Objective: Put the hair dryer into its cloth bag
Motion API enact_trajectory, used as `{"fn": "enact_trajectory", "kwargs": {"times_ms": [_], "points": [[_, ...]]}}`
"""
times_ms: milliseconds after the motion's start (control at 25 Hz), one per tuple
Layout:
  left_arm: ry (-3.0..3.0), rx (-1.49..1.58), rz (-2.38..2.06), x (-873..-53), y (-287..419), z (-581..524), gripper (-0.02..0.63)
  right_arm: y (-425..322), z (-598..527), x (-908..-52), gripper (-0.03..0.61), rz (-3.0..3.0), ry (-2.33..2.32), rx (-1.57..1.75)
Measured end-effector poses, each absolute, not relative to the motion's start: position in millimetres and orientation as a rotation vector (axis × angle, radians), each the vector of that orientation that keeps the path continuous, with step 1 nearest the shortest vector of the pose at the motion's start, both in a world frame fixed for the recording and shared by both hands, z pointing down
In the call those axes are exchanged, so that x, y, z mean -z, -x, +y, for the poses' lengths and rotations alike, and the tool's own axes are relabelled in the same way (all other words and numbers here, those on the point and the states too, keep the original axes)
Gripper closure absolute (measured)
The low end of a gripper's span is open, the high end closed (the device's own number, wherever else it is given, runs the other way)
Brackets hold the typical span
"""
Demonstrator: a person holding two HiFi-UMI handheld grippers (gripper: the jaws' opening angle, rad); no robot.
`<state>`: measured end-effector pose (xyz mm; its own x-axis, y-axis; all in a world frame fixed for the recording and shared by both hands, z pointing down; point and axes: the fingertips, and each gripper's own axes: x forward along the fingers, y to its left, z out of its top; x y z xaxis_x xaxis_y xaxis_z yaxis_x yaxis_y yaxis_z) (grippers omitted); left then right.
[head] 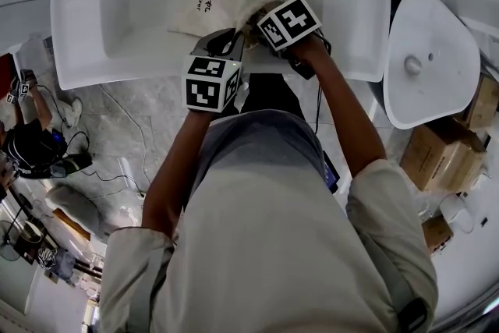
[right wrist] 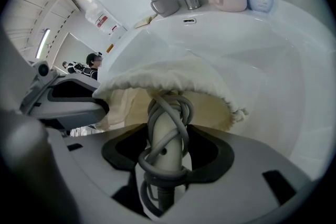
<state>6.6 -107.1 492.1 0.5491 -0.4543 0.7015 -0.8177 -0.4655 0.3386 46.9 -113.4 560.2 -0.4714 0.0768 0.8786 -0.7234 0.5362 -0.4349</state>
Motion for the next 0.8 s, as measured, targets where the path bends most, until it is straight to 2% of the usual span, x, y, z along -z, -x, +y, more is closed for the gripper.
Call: {"fn": "enact_trajectory", "kwargs": {"times_ms": [800], "points": [[-2.160,-0.696,-0.945,-485.4,-25.7,-108.5,0.571,-28.8,-131.1,-565.5,0.337,-1.873,-0.535,-1.025]]}}
